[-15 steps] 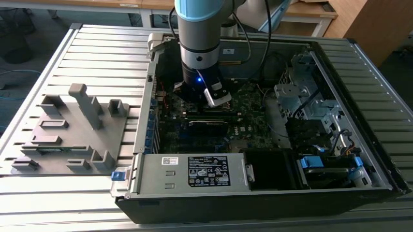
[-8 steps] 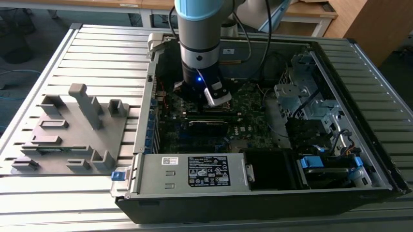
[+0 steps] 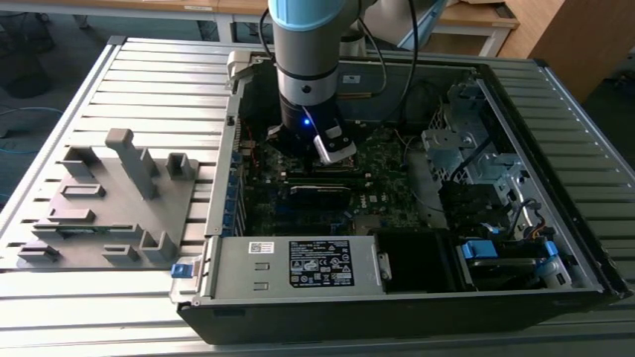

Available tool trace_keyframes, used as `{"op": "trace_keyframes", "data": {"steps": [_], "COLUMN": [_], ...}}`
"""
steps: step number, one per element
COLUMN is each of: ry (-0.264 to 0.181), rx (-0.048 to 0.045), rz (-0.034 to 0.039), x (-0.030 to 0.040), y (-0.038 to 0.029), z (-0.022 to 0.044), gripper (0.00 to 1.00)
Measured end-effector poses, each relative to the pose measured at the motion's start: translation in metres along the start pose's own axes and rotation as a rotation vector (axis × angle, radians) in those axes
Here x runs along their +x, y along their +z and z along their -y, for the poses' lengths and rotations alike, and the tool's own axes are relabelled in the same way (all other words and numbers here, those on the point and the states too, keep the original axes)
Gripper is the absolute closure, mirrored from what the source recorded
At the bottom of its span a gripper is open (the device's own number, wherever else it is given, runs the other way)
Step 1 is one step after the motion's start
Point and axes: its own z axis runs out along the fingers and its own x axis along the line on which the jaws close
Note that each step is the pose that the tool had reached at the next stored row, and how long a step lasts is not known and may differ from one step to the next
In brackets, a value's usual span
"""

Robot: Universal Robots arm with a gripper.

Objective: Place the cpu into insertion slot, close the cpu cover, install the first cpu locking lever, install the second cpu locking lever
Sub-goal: 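Install the second cpu locking lever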

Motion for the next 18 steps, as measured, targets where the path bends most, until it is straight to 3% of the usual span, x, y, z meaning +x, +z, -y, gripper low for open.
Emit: {"op": "trace_keyframes", "data": {"steps": [8,11,16,18], "ry": [0.000,0.001,0.001,0.002], "rx": [-0.0011,-0.0144,-0.0227,-0.0321], "rz": [-0.0001,-0.0010,-0.0015,-0.0021], "x": [-0.0001,0.0000,0.0001,0.0002], "y": [0.0005,0.0013,0.0024,0.0029], "z": [0.0027,0.0040,0.0057,0.0060], "gripper": [0.90,0.90,0.90,0.90]}}
